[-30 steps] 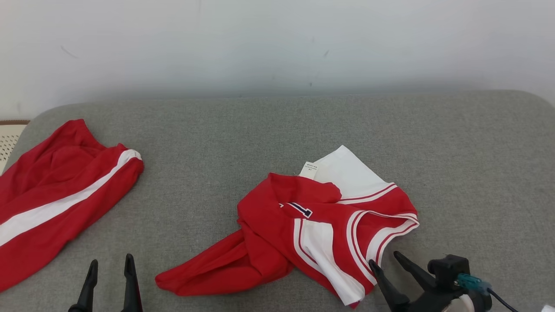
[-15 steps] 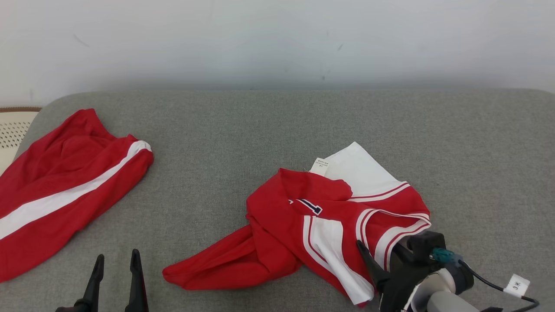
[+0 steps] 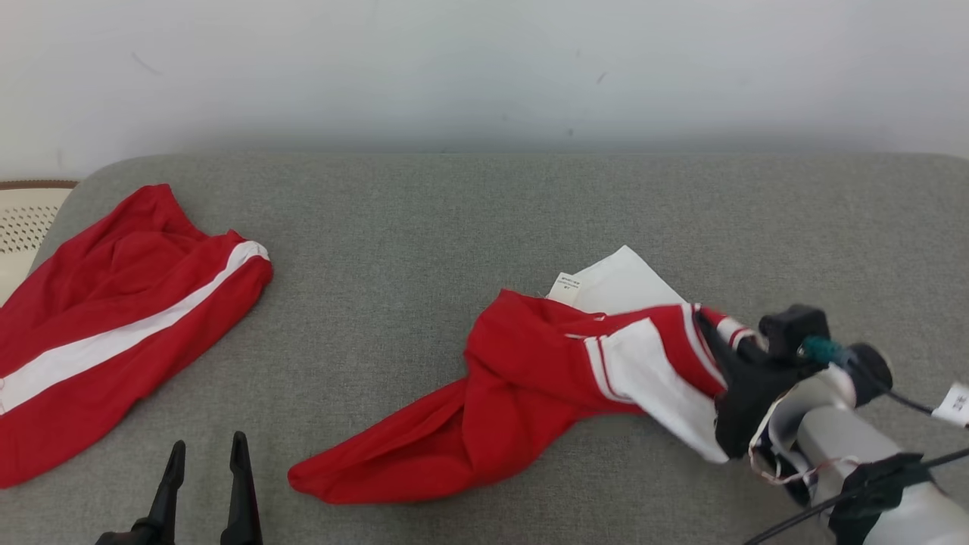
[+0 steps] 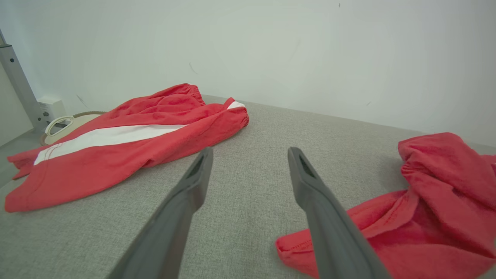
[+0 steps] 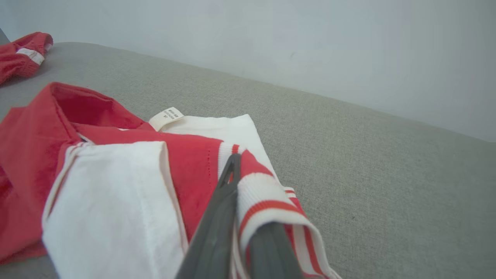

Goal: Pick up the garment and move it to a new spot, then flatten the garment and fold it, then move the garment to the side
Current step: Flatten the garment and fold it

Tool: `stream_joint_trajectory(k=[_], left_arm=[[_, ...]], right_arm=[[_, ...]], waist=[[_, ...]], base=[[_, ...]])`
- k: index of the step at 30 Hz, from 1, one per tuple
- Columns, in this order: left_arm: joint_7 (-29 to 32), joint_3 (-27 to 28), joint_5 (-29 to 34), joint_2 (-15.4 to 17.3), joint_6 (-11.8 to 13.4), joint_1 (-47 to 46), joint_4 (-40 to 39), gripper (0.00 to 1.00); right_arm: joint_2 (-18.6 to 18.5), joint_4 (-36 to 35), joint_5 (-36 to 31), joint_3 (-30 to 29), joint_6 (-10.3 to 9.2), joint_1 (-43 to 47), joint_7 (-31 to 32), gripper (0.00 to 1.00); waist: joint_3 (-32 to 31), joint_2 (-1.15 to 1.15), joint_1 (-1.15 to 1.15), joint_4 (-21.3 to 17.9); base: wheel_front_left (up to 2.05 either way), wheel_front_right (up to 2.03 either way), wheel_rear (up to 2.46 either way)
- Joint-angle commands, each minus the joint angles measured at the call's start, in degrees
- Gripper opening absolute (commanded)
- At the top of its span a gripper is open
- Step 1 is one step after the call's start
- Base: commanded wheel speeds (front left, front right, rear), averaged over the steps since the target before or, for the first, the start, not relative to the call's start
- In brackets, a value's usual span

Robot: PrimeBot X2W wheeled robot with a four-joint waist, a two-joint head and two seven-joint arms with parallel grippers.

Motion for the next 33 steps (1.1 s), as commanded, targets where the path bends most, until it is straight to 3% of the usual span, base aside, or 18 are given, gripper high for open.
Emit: stream_joint_trajectory(k=[1, 8, 18, 22, 32, 33], left_arm=[[-0.15, 0.06, 0.03, 0.04, 0.02, -0.44, 0.29, 1.0], [-0.15, 0.43, 0.39, 0.03, -0.67, -0.95, 0.68, 1.0], [-0.15, 0.36, 0.46, 0.04, -0.88, -1.76, 0.77, 1.0], [-0.15, 0.43, 0.63, 0.03, -0.78, -1.7, 0.67, 1.0], [-0.15, 0.23, -0.03, 0.03, -0.43, -1.62, 0.9, 1.0], [-0.15, 0.28, 0.01, 0.03, -0.36, -1.61, 0.89, 1.0]], right_arm=[[-0.42, 0.03, -0.56, 0.01, -0.01, -0.9, -0.15, 0.0], [-3.82, -1.09, -1.07, 0.41, -0.01, -7.5, -0.19, 0.0], [-5.46, -3.07, -2.0, -0.17, -0.01, -15.47, -0.21, 0.0], [-5.89, -2.33, -1.82, -1.12, -0.01, -14.69, -0.21, 0.0], [-4.89, 3.55, 6.75, 4.83, -0.01, -6.79, 2.56, 0.0], [-4.94, 4.01, 7.25, 5.18, -0.01, -6.6, 2.53, 0.39]], waist=[[-0.03, 0.0, 0.0, 0.07], [0.31, 0.0, 0.0, 1.12], [1.27, 0.0, 0.0, 2.9], [1.35, 0.0, 0.0, 3.43], [1.78, 0.0, 0.0, 3.48], [1.76, 0.0, 0.0, 3.26]], base=[[0.0, 0.0, 0.0], [0.0, 0.0, 0.0], [0.0, 0.0, 0.0], [0.0, 0.0, 0.0], [0.0, 0.0, 0.0], [0.0, 0.0, 0.0]])
